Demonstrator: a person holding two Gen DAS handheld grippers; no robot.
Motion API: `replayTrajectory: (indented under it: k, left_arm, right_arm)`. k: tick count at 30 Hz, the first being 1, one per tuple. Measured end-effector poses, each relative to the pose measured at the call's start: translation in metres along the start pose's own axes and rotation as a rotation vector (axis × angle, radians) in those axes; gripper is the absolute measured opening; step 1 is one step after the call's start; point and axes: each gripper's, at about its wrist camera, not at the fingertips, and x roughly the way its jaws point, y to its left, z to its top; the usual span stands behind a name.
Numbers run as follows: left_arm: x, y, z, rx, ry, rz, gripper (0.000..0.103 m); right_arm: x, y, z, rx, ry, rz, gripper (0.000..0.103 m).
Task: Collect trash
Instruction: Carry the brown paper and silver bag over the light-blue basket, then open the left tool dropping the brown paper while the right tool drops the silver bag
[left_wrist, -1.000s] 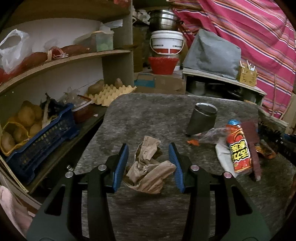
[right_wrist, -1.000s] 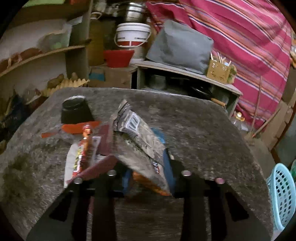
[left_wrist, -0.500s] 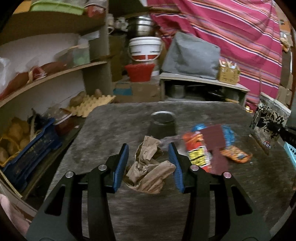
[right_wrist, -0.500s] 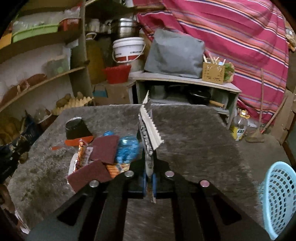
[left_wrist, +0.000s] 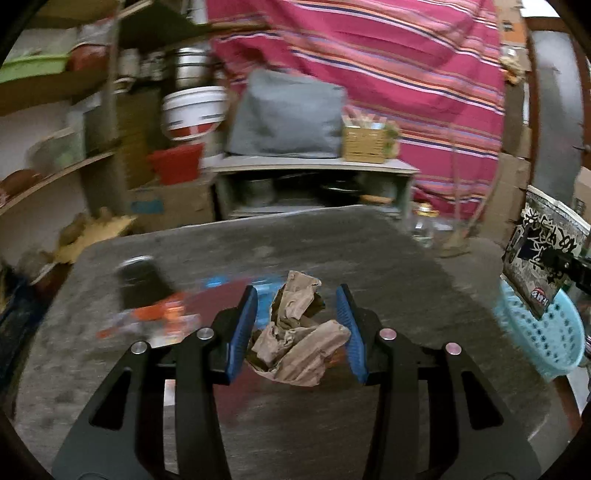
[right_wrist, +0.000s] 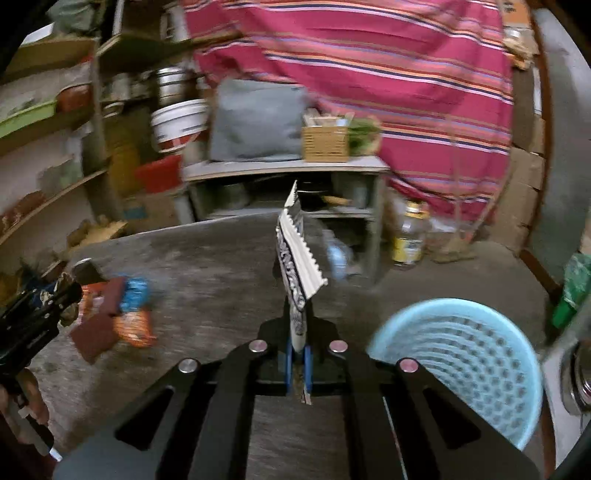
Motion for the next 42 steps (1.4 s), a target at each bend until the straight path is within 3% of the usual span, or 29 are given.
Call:
replayTrajectory:
  k: [9,13,21,30,33,35,42]
  left_arm:
    - [0.016,-0.121,0.005,0.079,-0.008,-0.143,0.043]
    - [0.019,-0.172,0.001,0.127,-0.015,-0.204,0.043]
    - [0.033,-0.242,-0.007,0.179,0.014,-0.287,0.043]
    - [0.045,-0.287,0.004,0.180,0.049,-0.367,0.044]
    - [0.047,-0.296,0.009,0.188,0.060,-0.379,0.048]
    - [0.045,-0.294,0.010,0.192,0.060,-0.377,0.064]
    - [0.034,-0.273,0.012,0.184,0.040,-0.347,0.088]
  right_arm:
    - [-0.015,-0.115,-0.017,0.110,0.012,-0.156,0.004]
    - [-0.015,-0.146,-0.024,0.149,0.030,-0.166,0.004]
    - [-0.013,-0.158,-0.031,0.184,0.033,-0.151,0.004]
    - [-0.013,-0.170,-0.035,0.216,0.029,-0.171,0.004]
    - [-0.015,-0.173,-0.034,0.224,0.025,-0.176,0.004]
    - [-0.015,-0.174,-0.035,0.225,0.027,-0.179,0.004]
    - [-0.008,-0.171,-0.036,0.216,0.047,-0.176,0.004]
